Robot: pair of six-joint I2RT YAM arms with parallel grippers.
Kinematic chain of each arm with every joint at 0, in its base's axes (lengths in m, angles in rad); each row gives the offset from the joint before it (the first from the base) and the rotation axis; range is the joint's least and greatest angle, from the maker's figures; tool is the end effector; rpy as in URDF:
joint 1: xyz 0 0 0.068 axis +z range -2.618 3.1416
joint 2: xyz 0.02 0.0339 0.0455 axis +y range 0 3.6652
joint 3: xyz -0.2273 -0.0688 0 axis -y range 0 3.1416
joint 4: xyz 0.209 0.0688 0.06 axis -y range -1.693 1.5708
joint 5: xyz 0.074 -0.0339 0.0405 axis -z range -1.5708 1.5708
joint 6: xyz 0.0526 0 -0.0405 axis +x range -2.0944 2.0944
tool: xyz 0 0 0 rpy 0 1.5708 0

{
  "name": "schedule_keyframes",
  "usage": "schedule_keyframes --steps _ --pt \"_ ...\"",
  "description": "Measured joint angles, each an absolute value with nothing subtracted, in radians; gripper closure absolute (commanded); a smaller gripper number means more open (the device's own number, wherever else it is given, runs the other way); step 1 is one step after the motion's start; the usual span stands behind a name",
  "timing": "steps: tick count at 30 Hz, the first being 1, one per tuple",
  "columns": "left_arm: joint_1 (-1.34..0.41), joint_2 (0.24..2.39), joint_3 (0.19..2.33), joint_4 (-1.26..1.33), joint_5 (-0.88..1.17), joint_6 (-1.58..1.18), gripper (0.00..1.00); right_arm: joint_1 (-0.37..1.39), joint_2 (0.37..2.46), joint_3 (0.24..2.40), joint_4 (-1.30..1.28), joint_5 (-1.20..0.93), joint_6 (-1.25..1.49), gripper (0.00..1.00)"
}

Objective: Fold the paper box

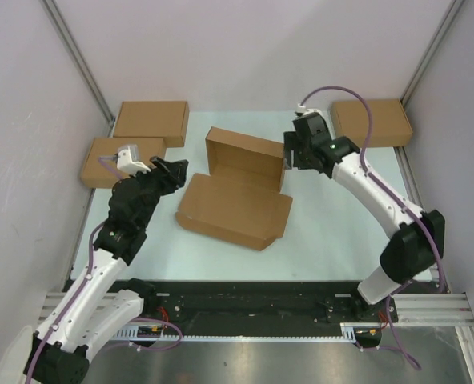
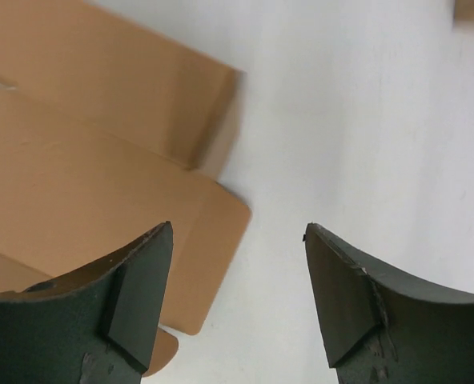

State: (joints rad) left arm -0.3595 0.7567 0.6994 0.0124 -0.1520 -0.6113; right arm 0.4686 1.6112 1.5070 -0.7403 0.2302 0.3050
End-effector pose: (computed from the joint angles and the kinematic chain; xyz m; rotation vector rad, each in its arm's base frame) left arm 0.1832 -0.0603 0.3118 -0.3258 1.6191 -0.6238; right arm 0.2967 0.1367 0.2849 -0.0905 2.3861 0.0865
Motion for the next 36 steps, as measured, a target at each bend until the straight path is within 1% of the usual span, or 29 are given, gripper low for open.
schedule_keyframes --steps 5,8,12,15,19,24,26,30,32,33,34,36 --pt "-0.36 0.735 0.693 -0.014 -0.171 -0.609 0.36 0.772 1.496 1.515 -0.581 0.432 0.072 0.23" --pt "-0.36 0.701 0.673 -0.033 -0.198 -0.609 0.36 0.88 1.502 1.515 -0.473 0.488 -0.103 0.23" --pt "-0.36 0.653 0.646 -0.056 -0.235 -0.609 0.36 0.934 1.581 1.495 -0.331 0.59 -0.324 0.24" --pt "-0.36 0.623 0.622 -0.056 -0.252 -0.611 0.36 0.963 1.686 1.461 -0.2 0.684 -0.495 0.24" --pt "-0.36 0.607 0.596 -0.065 -0.26 -0.612 0.36 0.993 1.825 1.437 -0.037 0.752 -0.684 0.25" --pt "-0.36 0.606 0.595 -0.074 -0.26 -0.61 0.35 1.005 1.943 1.441 0.139 0.809 -0.85 0.25" --pt "-0.361 0.606 0.595 -0.078 -0.262 -0.609 0.35 1.0 1.987 1.45 0.211 0.842 -0.912 0.27" --pt "-0.366 0.606 0.595 -0.09 -0.271 -0.601 0.35 0.976 2.086 1.495 0.336 0.913 -1.024 0.35" --pt "-0.368 0.606 0.595 -0.098 -0.278 -0.598 0.35 0.959 2.12 1.521 0.353 0.939 -1.045 0.43" --pt "-0.369 0.605 0.595 -0.104 -0.282 -0.594 0.35 0.947 2.137 1.536 0.36 0.951 -1.053 0.48" --pt "-0.369 0.604 0.595 -0.109 -0.284 -0.592 0.35 0.937 2.144 1.543 0.363 0.957 -1.055 0.6" --pt "-0.369 0.599 0.595 -0.122 -0.288 -0.589 0.35 0.916 2.154 1.561 0.355 0.971 -1.056 0.71"
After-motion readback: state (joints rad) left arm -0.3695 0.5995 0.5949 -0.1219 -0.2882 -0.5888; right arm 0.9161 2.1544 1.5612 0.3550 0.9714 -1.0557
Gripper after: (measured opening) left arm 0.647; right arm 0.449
